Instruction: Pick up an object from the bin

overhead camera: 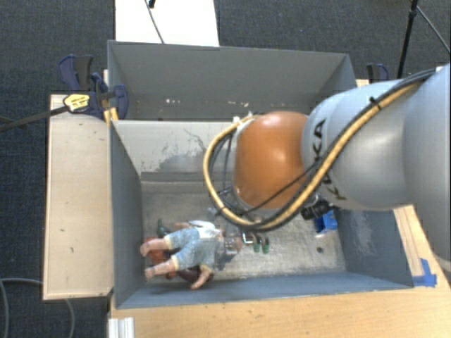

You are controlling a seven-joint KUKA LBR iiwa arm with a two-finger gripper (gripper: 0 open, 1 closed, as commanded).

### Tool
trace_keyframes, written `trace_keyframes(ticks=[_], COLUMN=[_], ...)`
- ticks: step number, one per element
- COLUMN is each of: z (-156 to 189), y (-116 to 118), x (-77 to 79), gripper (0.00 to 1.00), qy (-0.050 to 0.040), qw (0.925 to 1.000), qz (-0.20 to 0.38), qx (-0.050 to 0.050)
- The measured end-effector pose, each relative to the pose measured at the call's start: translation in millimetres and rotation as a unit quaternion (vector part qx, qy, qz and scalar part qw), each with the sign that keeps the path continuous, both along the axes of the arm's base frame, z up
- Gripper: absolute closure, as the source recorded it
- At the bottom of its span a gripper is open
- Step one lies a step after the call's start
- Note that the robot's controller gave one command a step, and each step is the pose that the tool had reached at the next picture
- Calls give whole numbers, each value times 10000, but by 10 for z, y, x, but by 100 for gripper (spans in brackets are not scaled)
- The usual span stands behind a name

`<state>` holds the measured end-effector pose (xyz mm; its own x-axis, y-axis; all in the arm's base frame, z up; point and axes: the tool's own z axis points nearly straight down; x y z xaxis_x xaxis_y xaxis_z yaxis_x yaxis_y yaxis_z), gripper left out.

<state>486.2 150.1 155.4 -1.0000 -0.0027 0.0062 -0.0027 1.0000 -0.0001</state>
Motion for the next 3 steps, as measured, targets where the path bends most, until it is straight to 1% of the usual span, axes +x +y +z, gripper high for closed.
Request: trace_keyframes(ticks=[1,2,3], z=[40,-743,-757], y=[-6,625,632], x=[21,213,204], gripper=[0,100,100], qy=[-40,-136,-135], qw=[10000,9916,9917], qz=[-25,1288,1281], qx=[7,-38,-27])
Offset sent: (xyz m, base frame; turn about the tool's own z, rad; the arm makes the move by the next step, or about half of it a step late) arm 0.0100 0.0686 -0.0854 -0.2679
